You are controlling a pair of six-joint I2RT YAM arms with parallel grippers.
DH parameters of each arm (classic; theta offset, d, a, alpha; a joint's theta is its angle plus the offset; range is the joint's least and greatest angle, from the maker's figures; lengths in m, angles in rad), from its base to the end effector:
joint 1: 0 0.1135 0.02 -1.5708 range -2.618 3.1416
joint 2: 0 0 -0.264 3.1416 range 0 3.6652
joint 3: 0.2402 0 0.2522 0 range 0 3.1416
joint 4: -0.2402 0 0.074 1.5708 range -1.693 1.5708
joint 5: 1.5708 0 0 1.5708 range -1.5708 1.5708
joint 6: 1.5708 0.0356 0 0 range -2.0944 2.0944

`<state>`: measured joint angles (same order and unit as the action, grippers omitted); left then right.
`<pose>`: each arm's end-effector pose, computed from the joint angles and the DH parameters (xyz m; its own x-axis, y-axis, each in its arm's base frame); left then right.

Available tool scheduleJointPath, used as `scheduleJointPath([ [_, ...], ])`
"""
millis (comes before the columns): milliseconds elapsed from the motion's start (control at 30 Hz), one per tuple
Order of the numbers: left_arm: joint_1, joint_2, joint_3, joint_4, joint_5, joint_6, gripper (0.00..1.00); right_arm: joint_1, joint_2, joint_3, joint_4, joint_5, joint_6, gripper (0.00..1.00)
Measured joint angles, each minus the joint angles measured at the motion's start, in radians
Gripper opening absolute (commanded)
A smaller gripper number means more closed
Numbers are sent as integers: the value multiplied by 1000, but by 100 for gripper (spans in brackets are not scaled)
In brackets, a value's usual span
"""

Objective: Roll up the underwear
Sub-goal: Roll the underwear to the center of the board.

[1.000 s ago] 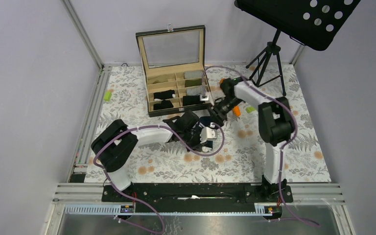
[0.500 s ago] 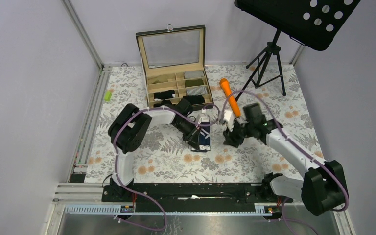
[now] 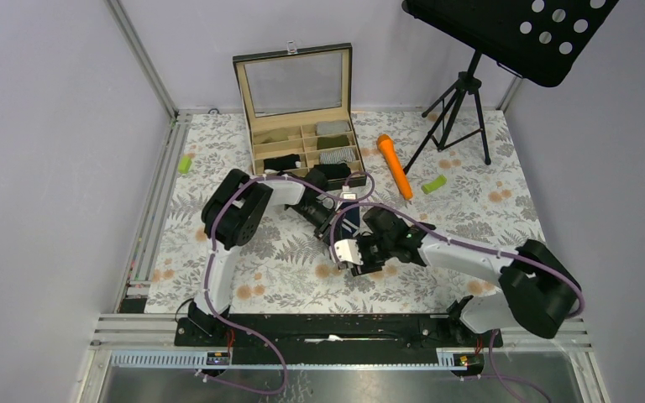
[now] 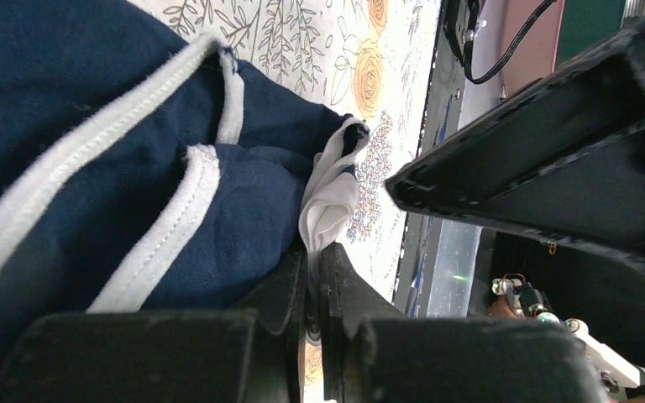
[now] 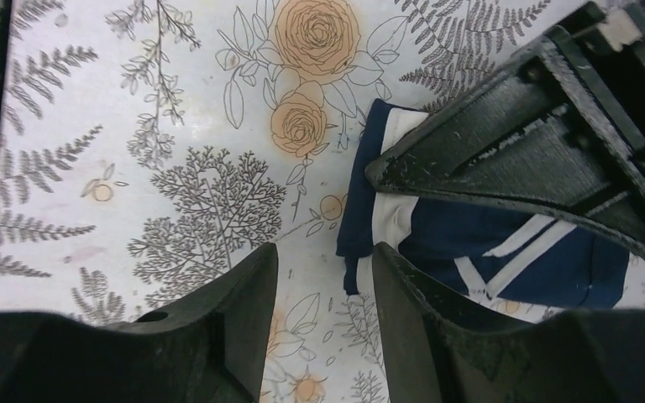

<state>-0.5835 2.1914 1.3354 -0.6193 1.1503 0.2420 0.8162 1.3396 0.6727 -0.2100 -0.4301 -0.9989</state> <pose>0.3058 -0.2408 0.0945 -0.7352 0.6026 -0.3104 0.4880 0.1527 -0.8594 0.1653 0.1975 0.1843 0.4254 -0.6633 -0.6157 -0.9001 -0.2391 -0.3643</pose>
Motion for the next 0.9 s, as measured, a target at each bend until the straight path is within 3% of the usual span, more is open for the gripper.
scheduleJointPath([
  [333, 2, 24, 33, -39, -3, -30, 7, 9, 130, 3, 127, 70, -134, 51],
  [400, 2, 24, 34, -41, -5, -30, 8, 9, 151, 3, 147, 80, -151, 45],
  [533, 3, 24, 38, -51, -12, -27, 25, 10, 198, 14, 177, 86, -200, 17],
  [733, 31, -22, 61, -137, -99, 28, 40, 11, 254, 103, 56, 61, -249, 9],
  [900, 126, -278, -29, -119, -248, 76, 43, -2, 351, 269, -181, -26, -208, 8],
])
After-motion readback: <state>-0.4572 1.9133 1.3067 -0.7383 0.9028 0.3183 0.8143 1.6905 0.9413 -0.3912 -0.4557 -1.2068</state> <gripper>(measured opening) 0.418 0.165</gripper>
